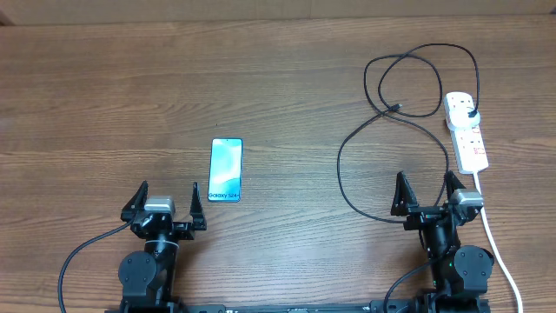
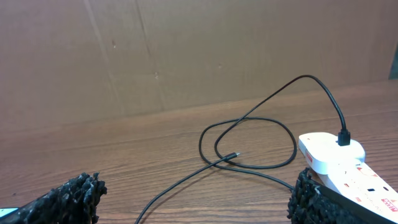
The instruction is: Plug charger to phone and switch on socket
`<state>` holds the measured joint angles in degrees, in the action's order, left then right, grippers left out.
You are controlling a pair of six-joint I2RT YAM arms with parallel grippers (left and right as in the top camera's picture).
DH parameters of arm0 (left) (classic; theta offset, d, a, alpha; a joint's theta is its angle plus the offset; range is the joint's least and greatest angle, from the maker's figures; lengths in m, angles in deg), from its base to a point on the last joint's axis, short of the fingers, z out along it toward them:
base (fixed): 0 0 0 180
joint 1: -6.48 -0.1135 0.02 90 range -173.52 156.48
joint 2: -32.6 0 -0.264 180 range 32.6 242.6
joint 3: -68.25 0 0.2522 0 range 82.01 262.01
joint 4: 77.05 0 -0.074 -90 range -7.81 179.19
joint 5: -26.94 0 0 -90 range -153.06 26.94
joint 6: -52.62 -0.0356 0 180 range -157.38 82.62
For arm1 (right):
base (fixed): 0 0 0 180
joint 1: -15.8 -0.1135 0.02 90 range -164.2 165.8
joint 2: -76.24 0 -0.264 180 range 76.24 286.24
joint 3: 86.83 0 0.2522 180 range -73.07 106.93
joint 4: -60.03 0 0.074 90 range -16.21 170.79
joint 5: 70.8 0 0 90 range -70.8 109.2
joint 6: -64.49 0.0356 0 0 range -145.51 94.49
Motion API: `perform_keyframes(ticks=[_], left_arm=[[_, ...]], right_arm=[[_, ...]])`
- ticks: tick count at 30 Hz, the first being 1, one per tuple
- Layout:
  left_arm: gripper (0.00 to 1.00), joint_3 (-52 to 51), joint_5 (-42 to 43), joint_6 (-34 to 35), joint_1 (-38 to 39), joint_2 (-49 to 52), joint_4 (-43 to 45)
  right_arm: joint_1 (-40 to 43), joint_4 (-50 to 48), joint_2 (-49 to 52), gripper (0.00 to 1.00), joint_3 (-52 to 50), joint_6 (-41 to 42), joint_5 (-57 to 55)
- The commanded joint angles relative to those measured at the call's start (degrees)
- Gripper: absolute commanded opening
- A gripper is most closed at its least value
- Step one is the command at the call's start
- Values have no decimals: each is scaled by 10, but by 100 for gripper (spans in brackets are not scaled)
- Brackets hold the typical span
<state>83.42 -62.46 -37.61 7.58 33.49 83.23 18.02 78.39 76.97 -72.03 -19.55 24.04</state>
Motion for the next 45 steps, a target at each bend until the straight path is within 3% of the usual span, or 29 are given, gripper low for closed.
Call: perform_keyframes(ticks=[1, 45], left_arm=[[100, -6, -6, -11, 0, -6, 3], [100, -6, -6, -11, 0, -6, 3]], right_arm=[[2, -1, -5, 100, -6, 2, -7], [-8, -1, -5, 100, -6, 2, -7]])
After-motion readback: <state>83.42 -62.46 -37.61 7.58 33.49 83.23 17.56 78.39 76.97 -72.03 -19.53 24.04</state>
